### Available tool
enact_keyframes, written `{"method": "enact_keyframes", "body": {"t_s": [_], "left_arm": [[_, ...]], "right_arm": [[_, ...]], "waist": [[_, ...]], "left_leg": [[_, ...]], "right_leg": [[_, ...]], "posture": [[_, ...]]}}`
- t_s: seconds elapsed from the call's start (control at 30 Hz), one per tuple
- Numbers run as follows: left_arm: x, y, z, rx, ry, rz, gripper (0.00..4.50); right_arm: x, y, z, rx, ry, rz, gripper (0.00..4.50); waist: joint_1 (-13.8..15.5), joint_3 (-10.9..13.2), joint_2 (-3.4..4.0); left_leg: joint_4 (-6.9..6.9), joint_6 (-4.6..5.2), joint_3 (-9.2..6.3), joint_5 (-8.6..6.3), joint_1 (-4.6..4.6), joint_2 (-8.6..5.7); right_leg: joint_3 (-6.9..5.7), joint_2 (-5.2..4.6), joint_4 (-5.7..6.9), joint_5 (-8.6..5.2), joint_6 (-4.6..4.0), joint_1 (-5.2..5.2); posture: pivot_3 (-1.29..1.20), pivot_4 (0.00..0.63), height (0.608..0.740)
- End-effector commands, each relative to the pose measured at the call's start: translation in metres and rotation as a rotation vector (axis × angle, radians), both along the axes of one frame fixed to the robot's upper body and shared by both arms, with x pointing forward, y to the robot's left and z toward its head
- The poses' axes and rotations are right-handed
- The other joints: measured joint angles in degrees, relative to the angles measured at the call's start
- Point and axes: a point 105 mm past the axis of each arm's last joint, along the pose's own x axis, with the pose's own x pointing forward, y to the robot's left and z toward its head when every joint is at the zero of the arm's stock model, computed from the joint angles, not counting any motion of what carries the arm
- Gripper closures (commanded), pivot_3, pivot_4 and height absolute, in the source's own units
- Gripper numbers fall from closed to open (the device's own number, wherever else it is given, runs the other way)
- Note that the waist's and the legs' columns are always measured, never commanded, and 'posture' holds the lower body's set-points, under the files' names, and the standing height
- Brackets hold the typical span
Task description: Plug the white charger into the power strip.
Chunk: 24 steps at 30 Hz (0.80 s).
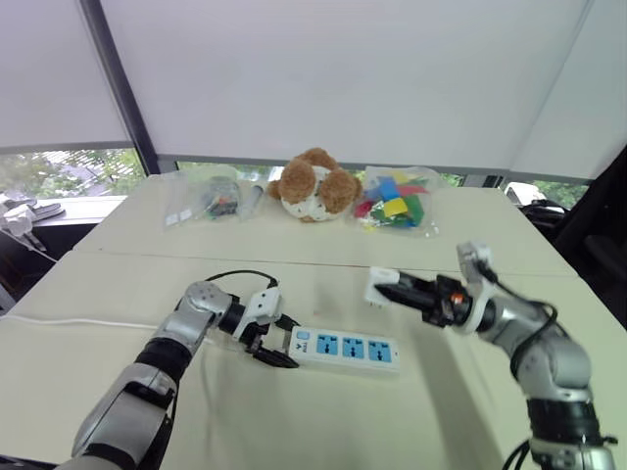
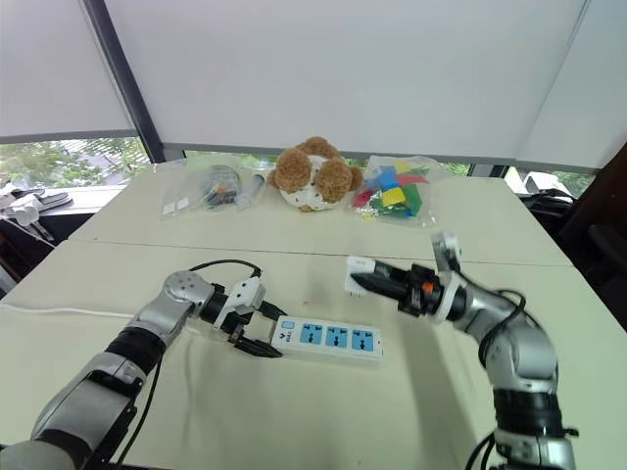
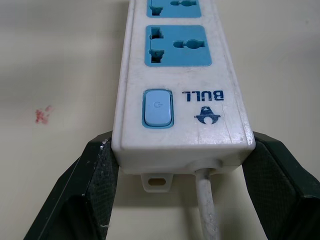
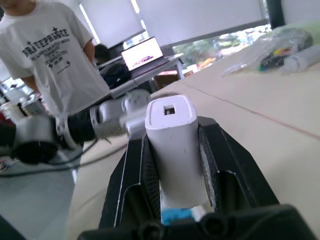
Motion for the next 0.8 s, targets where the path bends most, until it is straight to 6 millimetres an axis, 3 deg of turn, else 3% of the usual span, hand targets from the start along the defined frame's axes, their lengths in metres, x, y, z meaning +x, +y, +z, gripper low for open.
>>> {"method": "enact_keyframes", "body": {"t_s": [0.03,0.17,0.47,0.8], "left_arm": [[0.001,0.011,-0.002,0.055,-0.002,-0.012,1.54],[-0.002,0.018,-0.008,0.099,0.000,-0.036,1.54],[-0.003,0.022,-0.009,0.092,-0.002,-0.030,1.54],[-0.008,0.024,-0.013,0.089,0.013,-0.031,1.54]], "right_arm": [[-0.003,0.003,0.002,-0.011,-0.089,0.000,3.81],[-0.005,0.005,-0.021,-0.047,-0.076,0.006,3.81],[-0.004,0.001,-0.046,-0.096,-0.033,0.039,3.81],[0.005,0.001,-0.052,-0.106,-0.043,0.032,3.81]], "waist": [[-0.3,0.0,0.00],[-0.8,0.0,-0.01],[-1.0,0.0,-0.01],[-1.0,0.0,-0.01]], "left_leg": [[-0.01,-0.01,-0.01,0.00,0.01,0.02],[-0.07,-0.03,-0.10,0.02,0.02,0.04],[-0.07,-0.01,-0.11,0.01,0.04,0.08],[-0.08,-0.04,-0.10,0.02,0.07,0.11]], "right_leg": [[0.00,0.03,0.01,0.00,0.01,0.00],[0.00,0.10,0.02,-0.03,0.05,0.00],[0.00,0.13,0.02,-0.04,0.06,0.01],[0.00,0.15,0.04,-0.04,0.06,0.01]], "posture": [[0.00,0.150,0.739],[0.00,0.150,0.739],[0.00,0.150,0.739],[0.00,0.150,0.739]]}}
